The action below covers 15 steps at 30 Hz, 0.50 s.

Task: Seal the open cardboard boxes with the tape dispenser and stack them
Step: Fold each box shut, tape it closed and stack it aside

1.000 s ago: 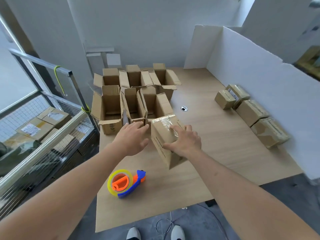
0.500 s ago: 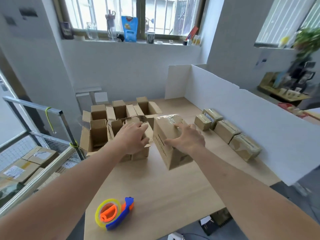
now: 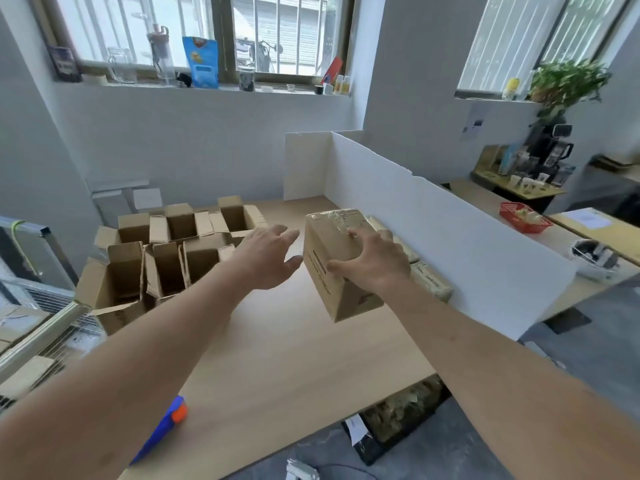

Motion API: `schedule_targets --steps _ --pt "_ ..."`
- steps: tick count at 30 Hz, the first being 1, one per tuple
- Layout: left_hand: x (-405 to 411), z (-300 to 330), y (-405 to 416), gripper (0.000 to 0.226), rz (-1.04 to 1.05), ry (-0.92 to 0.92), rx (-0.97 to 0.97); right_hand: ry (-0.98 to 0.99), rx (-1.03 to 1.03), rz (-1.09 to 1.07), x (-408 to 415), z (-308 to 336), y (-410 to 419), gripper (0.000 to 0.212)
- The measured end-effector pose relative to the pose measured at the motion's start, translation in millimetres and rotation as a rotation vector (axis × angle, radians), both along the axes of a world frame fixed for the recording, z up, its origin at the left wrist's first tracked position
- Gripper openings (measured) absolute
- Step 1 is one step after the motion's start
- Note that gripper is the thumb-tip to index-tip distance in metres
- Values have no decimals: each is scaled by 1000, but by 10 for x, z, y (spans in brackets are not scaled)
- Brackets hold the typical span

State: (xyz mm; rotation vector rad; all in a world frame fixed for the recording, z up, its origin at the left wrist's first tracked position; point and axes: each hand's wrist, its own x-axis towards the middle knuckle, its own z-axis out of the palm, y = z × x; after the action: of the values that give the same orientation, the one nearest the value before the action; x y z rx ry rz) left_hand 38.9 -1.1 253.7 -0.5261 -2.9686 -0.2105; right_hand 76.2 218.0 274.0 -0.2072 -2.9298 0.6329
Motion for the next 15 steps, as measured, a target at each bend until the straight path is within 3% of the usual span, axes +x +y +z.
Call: schedule_targets --steps 15 --pt "-645 -296 1497 63 -50 -91 -16 -31 35 -32 -550 -287 1440 92"
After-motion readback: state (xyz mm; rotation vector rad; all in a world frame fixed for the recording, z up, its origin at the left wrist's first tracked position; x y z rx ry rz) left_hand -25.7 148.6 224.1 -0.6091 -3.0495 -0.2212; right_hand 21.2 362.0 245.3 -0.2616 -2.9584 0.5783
